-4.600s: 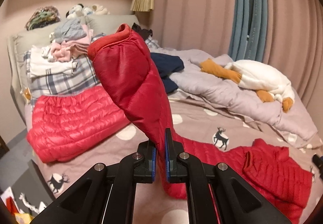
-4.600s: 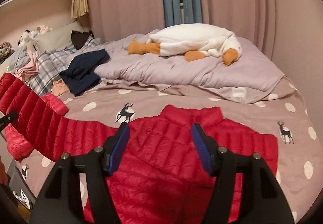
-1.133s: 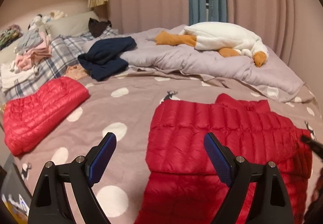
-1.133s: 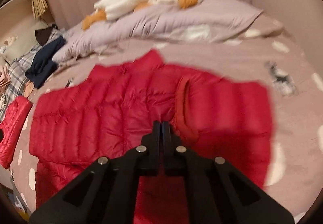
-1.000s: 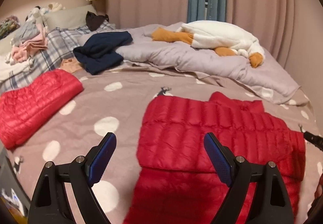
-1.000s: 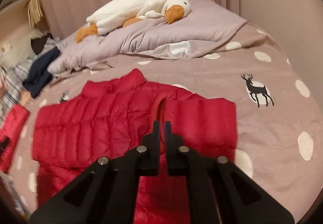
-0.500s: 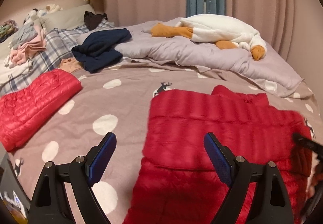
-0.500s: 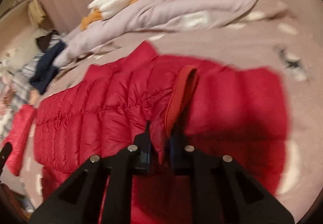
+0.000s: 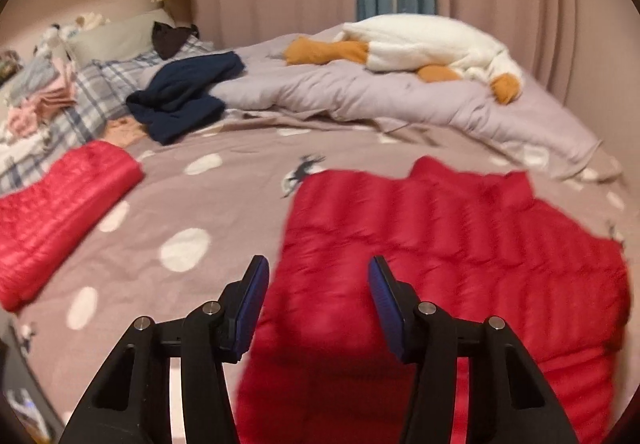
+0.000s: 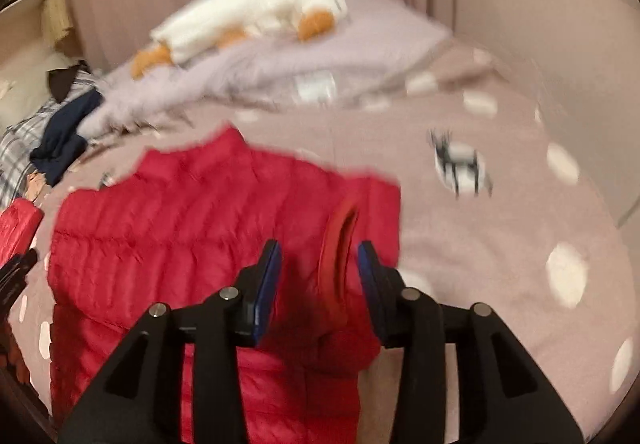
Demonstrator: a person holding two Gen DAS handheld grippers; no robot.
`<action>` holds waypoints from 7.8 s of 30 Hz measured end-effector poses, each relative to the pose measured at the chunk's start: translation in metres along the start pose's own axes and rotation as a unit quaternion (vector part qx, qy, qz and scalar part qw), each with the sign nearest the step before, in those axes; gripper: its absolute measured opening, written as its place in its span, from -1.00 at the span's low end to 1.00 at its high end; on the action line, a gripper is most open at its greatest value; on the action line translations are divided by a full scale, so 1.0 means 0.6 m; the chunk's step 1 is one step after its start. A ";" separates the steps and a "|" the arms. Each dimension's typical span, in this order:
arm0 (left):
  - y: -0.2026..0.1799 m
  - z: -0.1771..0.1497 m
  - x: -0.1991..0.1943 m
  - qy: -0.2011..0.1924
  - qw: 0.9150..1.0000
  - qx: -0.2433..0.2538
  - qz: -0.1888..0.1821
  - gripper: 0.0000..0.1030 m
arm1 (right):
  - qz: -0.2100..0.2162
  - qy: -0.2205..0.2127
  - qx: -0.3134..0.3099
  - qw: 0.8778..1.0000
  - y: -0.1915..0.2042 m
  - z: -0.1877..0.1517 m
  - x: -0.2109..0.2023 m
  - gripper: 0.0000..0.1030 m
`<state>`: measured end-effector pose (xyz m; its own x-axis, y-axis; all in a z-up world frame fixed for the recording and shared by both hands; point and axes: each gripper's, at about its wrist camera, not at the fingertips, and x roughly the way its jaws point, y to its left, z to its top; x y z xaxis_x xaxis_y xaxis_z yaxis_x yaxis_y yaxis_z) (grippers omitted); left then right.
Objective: Fold large clothes
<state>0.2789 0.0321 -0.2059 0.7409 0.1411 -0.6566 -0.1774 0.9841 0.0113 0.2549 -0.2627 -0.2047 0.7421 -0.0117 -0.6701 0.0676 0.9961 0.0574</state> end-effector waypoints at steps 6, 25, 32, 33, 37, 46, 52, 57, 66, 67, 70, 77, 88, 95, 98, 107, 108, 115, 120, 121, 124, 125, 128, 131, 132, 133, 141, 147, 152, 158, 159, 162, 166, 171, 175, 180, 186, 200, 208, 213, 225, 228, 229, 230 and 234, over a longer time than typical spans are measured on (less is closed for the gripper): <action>-0.038 -0.023 0.094 0.052 0.998 0.031 -0.009 -0.18 | 0.015 0.053 -0.006 0.998 0.016 -0.023 0.072 -0.88; 0.028 -0.018 -0.073 0.009 0.999 0.005 -0.050 -0.18 | 0.022 0.008 0.025 0.999 -0.010 -0.045 -0.097 -0.78; 0.085 -0.085 -0.108 0.029 0.998 -0.030 -0.045 -0.13 | 0.033 0.012 0.058 0.998 -0.034 -0.128 -0.165 -0.58; 0.094 -0.102 -0.106 0.043 0.997 -0.037 -0.055 -0.03 | 0.034 0.017 0.065 0.997 -0.038 -0.144 -0.166 -0.47; 0.123 -0.166 -0.115 0.066 0.994 -0.060 -0.067 0.30 | 0.034 0.039 0.092 0.994 -0.049 -0.213 -0.168 -0.14; 0.168 -0.296 -0.128 0.100 0.987 -0.100 -0.078 0.63 | 0.061 0.067 0.148 0.985 -0.049 -0.347 -0.185 0.33; 0.174 -0.346 -0.130 0.121 0.977 -0.134 -0.109 0.74 | 0.065 0.094 0.171 0.979 -0.033 -0.409 -0.174 0.43; 0.158 -0.368 -0.127 0.164 0.957 -0.151 -0.187 0.77 | 0.075 0.102 0.173 0.977 -0.017 -0.431 -0.182 0.46; 0.163 -0.383 -0.138 0.145 0.958 -0.182 -0.166 0.19 | 0.092 0.111 0.190 0.971 -0.019 -0.447 -0.178 0.21; 0.165 -0.383 -0.142 0.142 0.959 -0.183 -0.160 0.12 | 0.091 0.109 0.195 0.971 -0.021 -0.450 -0.178 -0.03; 0.153 -0.378 -0.167 0.102 0.975 -0.143 -0.134 -0.33 | 0.109 0.102 0.208 0.967 -0.027 -0.453 -0.183 -0.60; 0.119 -0.361 -0.195 0.049 0.992 -0.080 -0.080 -0.66 | 0.097 0.078 0.183 0.975 -0.012 -0.437 -0.203 -0.74; 0.112 -0.315 -0.248 -0.047 0.996 -0.059 -0.052 -0.71 | 0.089 0.014 0.163 0.983 -0.008 -0.384 -0.252 -0.76; 0.099 -0.276 -0.282 -0.100 0.992 -0.056 -0.054 -0.75 | 0.088 -0.041 0.145 0.985 -0.001 -0.332 -0.296 -0.76; 0.099 -0.259 -0.305 -0.121 0.989 -0.061 -0.059 -0.75 | 0.089 -0.063 0.139 0.984 0.002 -0.310 -0.316 -0.76; 0.103 -0.217 -0.349 -0.164 0.983 -0.064 -0.045 -0.75 | 0.098 -0.119 0.124 0.980 0.002 -0.255 -0.366 -0.76; 0.103 -0.215 -0.353 -0.167 0.983 -0.064 -0.047 -0.75 | 0.103 -0.124 0.123 0.979 0.002 -0.248 -0.371 -0.76; 0.118 -0.200 -0.404 -0.208 0.973 -0.089 -0.050 -0.75 | 0.107 -0.172 0.110 0.973 0.006 -0.226 -0.416 -0.76; 0.124 -0.179 -0.419 -0.223 0.968 -0.099 -0.062 -0.75 | 0.113 -0.201 0.104 0.968 0.004 -0.209 -0.446 -0.76; 0.126 -0.173 -0.419 -0.218 0.968 -0.102 -0.070 -0.75 | 0.108 -0.201 0.105 0.968 0.003 -0.204 -0.447 -0.76; 0.128 -0.171 -0.427 -0.229 0.965 -0.105 -0.071 -0.75 | 0.109 -0.208 0.115 0.965 0.000 -0.199 -0.451 -0.76; 0.129 -0.170 -0.433 -0.235 0.964 -0.106 -0.064 -0.75 | 0.111 -0.213 0.116 0.964 0.000 -0.197 -0.456 -0.76; 0.130 -0.161 -0.445 -0.247 0.961 -0.104 -0.063 -0.75 | 0.114 -0.227 0.111 0.961 0.004 -0.187 -0.472 -0.76; 0.127 -0.147 -0.454 -0.261 0.958 -0.104 -0.064 -0.75 | 0.109 -0.241 0.101 0.959 0.009 -0.171 -0.483 -0.76; 0.127 -0.144 -0.454 -0.261 0.957 -0.104 -0.067 -0.75 | 0.104 -0.242 0.099 0.960 0.011 -0.165 -0.483 -0.76; 0.126 -0.140 -0.452 -0.261 0.957 -0.105 -0.069 -0.75 | 0.099 -0.240 0.098 0.961 0.012 -0.160 -0.482 -0.76; 0.116 -0.112 -0.421 -0.242 0.963 -0.102 -0.062 -0.75 | 0.086 -0.216 0.098 0.968 0.012 -0.134 -0.452 -0.76; 0.107 -0.095 -0.404 -0.241 0.964 -0.093 -0.065 -0.75 | 0.075 -0.207 0.094 0.971 0.016 -0.117 -0.435 -0.76; 0.098 -0.060 -0.360 -0.232 0.965 -0.100 -0.065 -0.75 | 0.072 -0.198 0.102 0.972 0.012 -0.095 -0.406 -0.74; 0.065 -0.026 -0.263 -0.228 0.968 -0.088 -0.059 -0.75 | 0.041 -0.176 0.095 0.979 0.011 -0.056 -0.332 -0.74; 0.060 -0.021 -0.241 -0.217 0.971 -0.089 -0.050 -0.75 | 0.033 -0.173 0.093 0.980 0.010 -0.050 -0.317 -0.74; 0.046 -0.011 -0.186 -0.177 0.979 -0.089 -0.040 -0.75 | 0.013 -0.137 0.095 0.986 0.007 -0.027 -0.247 -0.74; 0.039 -0.017 -0.147 -0.159 0.984 -0.079 -0.029 -0.75 | -0.004 -0.123 0.087 0.988 0.005 -0.020 -0.195 -0.74; 0.032 -0.007 -0.114 -0.141 0.986 -0.075 -0.043 -0.75 | -0.007 -0.109 0.093 0.990 0.002 -0.011 -0.153 -0.74; 0.022 -0.001 -0.102 -0.140 0.986 -0.079 -0.046 -0.75 | -0.016 -0.097 0.090 0.991 0.001 0.004 -0.121 -0.73; 0.009 0.016 -0.108 -0.142 0.986 -0.070 -0.051 -0.75 | -0.032 -0.088 0.066 0.993 0.019 0.021 -0.119 -0.73; 0.022 0.036 -0.101 -0.125 0.988 -0.070 -0.063 -0.75 | -0.014 -0.090 0.072 0.993 0.019 0.045 -0.126 -0.70; 0.002 0.013 -0.104 -0.122 0.990 -0.050 -0.046 -0.75 | -0.019 -0.073 0.077 0.994 0.012 0.014 -0.120 -0.66; 0.003 0.013 -0.100 -0.116 0.991 -0.053 -0.043 -0.75 | -0.023 -0.071 0.073 0.995 0.014 0.015 -0.117 -0.66; 0.001 0.013 -0.098 -0.116 0.991 -0.047 -0.039 -0.75 | -0.021 -0.068 0.076 0.995 0.013 0.014 -0.116 -0.66; 0.004 0.010 -0.093 -0.111 0.992 -0.047 -0.037 -0.75 | -0.022 -0.063 0.074 0.995 0.016 0.012 -0.109 -0.65; 0.009 0.009 -0.090 -0.105 0.992 -0.052 -0.040 -0.75 | -0.020 -0.063 0.076 0.995 0.015 0.012 -0.107 -0.65; 0.011 0.009 -0.088 -0.104 0.993 -0.052 -0.039 -0.75 | -0.017 -0.062 0.077 0.995 0.015 0.011 -0.106 -0.64; 0.011 0.009 -0.087 -0.102 0.993 -0.051 -0.038 -0.75 | -0.017 -0.062 0.078 0.995 0.016 0.009 -0.107 -0.64; 0.011 0.009 -0.081 -0.091 0.994 -0.049 -0.026 -0.64 | -0.016 -0.057 0.080 0.995 0.018 0.007 -0.104 -0.62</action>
<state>0.2451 0.0323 -0.1696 0.8539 0.1154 -0.5075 -0.1912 0.9765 -0.0997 0.2122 -0.2515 -0.1592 0.8080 -0.0620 -0.5859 0.1905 0.9685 0.1603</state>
